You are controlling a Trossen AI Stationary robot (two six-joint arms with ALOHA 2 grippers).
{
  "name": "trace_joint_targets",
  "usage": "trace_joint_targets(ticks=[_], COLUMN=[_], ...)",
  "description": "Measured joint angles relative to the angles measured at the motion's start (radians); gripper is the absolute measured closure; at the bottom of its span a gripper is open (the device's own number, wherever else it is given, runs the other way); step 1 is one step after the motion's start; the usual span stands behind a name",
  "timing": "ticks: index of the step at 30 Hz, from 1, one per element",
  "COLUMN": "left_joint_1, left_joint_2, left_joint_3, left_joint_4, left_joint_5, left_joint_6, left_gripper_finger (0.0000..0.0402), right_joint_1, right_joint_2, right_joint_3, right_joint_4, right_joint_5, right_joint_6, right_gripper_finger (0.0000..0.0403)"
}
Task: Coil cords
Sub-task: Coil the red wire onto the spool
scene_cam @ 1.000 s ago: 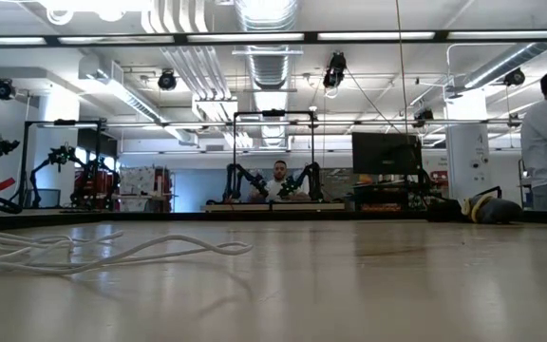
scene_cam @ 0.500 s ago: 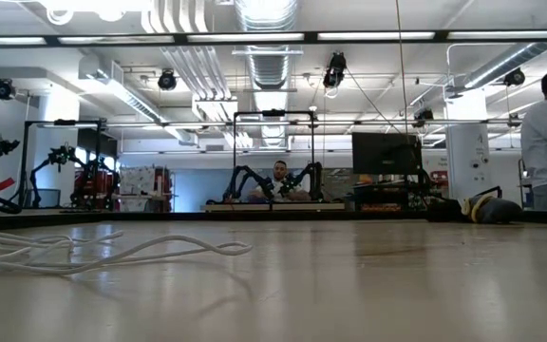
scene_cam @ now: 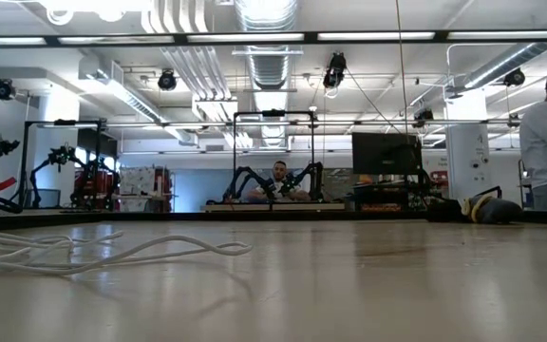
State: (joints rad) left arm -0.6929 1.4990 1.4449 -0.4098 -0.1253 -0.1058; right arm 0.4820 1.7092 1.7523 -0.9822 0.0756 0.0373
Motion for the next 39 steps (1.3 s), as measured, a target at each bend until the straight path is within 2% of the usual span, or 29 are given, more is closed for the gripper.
trace_joint_targets(ticks=[8,12,17,21,24,26,28,30,34,37,39], left_joint_1=[0.000,0.000,0.000,0.000,0.000,0.001,0.005,0.023,0.097,0.176,0.219], left_joint_2=[0.008,0.008,0.008,0.006,0.005,0.005,0.004,0.003,0.004,0.019,0.045], left_joint_3=[-0.008,-0.014,-0.037,-0.063,-0.067,-0.078,-0.107,-0.168,-0.345,-0.473,-0.531], left_joint_4=[-0.044,-0.087,-0.142,-0.163,-0.200,-0.178,-0.099,0.047,0.468,0.791,0.942], left_joint_5=[-0.018,-0.020,-0.024,-0.030,-0.091,-0.201,-0.342,-0.428,-0.429,-0.360,-0.319], left_joint_6=[-0.046,-0.130,-0.264,-0.303,-0.303,-0.285,-0.254,-0.202,-0.069,-0.013,0.034], left_gripper_finger=[0.0386,0.0381,0.0358,0.0330,0.0307,0.0294,0.0282,0.0273,0.0264,0.0267,0.0272], right_joint_1=[0.000,0.000,0.000,0.000,0.000,0.000,0.000,0.000,0.000,0.000,0.000], right_joint_2=[0.000,0.000,0.000,0.000,0.000,0.000,0.000,0.000,0.000,0.000,0.000], right_joint_3=[0.005,0.005,0.005,0.005,0.005,0.005,0.005,0.005,0.005,0.005,0.005], right_joint_4=[-0.013,-0.033,-0.114,-0.170,-0.219,-0.242,-0.252,-0.250,-0.251,-0.248,-0.248], right_joint_5=[0.006,0.006,0.005,0.005,0.005,0.005,0.005,0.005,0.005,0.005,0.018], right_joint_6=[0.005,0.015,0.052,0.085,0.116,0.130,0.137,0.137,0.136,0.136,0.136], right_gripper_finger=[0.0403,0.0403,0.0403,0.0403,0.0403,0.0403,0.0403,0.0403,0.0403,0.0403,0.0403])
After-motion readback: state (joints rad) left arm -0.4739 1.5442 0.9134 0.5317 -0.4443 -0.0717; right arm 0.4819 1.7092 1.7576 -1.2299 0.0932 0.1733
